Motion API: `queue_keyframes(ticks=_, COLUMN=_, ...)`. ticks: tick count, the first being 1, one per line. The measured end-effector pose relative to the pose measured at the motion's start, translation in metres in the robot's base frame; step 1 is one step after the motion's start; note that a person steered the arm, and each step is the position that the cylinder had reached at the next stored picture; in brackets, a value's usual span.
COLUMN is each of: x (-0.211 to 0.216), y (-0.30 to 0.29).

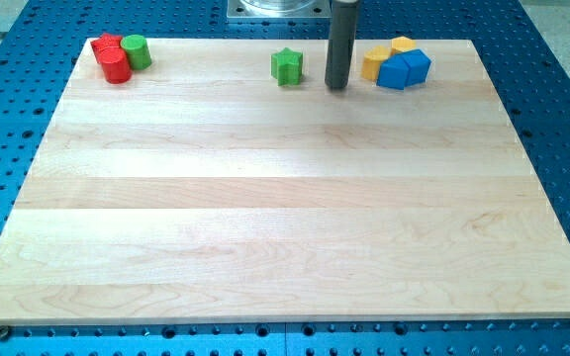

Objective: Slide the green star towards the green circle

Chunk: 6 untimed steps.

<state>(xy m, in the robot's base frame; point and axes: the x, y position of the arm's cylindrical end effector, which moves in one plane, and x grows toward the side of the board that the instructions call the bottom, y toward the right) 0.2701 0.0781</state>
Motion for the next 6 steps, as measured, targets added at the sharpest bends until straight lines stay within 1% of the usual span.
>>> queue_keyframes(ticks=3, x=-0.006, y=-0.119)
queue_keyframes(ticks=4, x=-0.01, y=-0.191)
queue_keyframes(ticks=5, x=-0.014, y=-0.199)
queue_keyframes(ticks=6, x=-0.031, y=-0.125)
